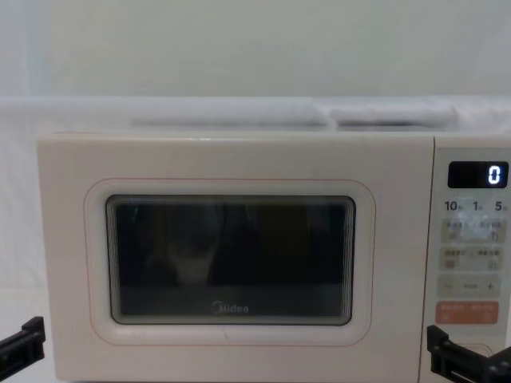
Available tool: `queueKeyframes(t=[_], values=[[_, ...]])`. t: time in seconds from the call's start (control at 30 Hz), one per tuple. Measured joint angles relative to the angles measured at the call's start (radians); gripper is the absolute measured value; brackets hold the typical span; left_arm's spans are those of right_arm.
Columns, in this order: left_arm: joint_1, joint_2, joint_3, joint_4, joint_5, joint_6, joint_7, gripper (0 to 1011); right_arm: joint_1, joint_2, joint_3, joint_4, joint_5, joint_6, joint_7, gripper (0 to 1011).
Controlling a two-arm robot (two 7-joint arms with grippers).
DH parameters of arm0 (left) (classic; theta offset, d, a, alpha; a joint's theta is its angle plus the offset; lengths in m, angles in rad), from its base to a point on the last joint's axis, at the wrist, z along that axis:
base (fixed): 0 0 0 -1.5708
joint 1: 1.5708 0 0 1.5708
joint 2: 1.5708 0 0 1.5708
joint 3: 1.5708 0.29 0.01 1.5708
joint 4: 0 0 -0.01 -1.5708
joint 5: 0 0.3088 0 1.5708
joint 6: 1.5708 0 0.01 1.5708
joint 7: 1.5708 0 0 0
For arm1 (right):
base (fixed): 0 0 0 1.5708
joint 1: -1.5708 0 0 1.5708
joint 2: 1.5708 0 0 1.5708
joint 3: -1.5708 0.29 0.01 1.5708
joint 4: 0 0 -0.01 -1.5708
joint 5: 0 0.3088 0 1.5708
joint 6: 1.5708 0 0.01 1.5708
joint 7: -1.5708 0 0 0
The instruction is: Press the button to open the microwave door with one hand; close the microwave door with the other hand.
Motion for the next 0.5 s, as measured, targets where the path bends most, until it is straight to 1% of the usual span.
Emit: queueKeyframes(t=[0.5], values=[[0.000,0.000,0.000,0.000,0.000,0.000,0.000,1001,0.000,0.000,0.000,0.000,0.000,0.000,0.000,1002]])
